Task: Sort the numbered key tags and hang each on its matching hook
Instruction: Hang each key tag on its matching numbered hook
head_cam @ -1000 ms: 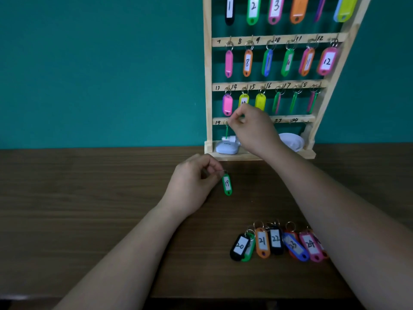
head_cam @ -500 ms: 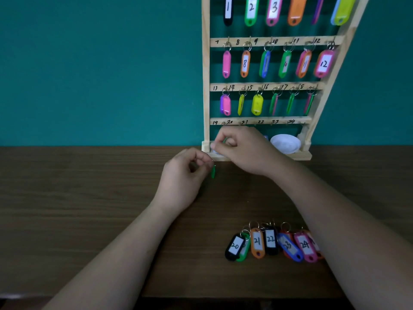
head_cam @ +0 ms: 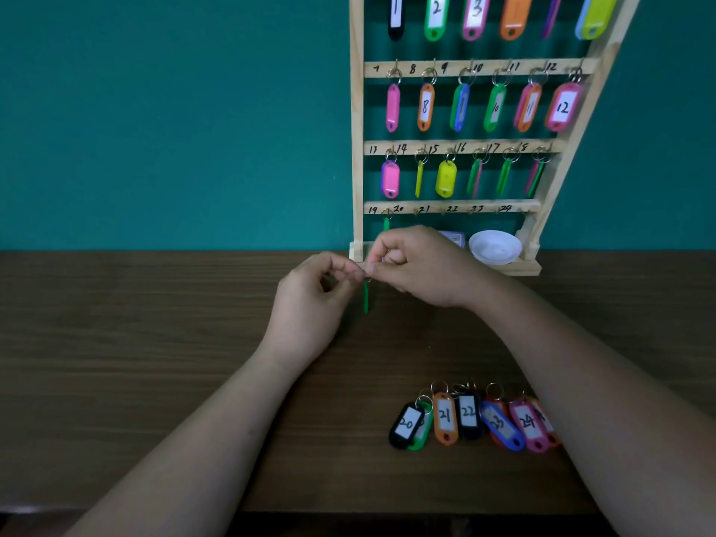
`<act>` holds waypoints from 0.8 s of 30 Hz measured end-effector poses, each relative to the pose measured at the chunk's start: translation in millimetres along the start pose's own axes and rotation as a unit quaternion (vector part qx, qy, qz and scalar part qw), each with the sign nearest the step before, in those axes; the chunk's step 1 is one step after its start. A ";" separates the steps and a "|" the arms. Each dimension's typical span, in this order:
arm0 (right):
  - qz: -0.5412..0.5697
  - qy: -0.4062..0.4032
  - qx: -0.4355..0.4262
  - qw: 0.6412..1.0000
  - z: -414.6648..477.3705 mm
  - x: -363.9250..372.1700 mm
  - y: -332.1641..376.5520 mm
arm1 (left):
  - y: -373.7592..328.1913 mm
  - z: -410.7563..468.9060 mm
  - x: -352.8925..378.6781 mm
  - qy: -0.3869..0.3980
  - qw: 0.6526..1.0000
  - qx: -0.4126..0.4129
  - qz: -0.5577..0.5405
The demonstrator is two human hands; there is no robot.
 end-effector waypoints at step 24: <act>-0.059 -0.311 0.057 0.947 21.0 -22.1 -20.5 | 3.0 -3.4 12.2 0.130 0.986 -0.022 0.107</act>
Point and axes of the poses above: each hand's wrist, its own z-axis towards the middle knuckle, its own x-axis out of the palm, y = z × x, the point moved 4 cm from there along z, towards the middle knuckle, and after that the axes turned 9 degrees about y, right-handed, at the moved point
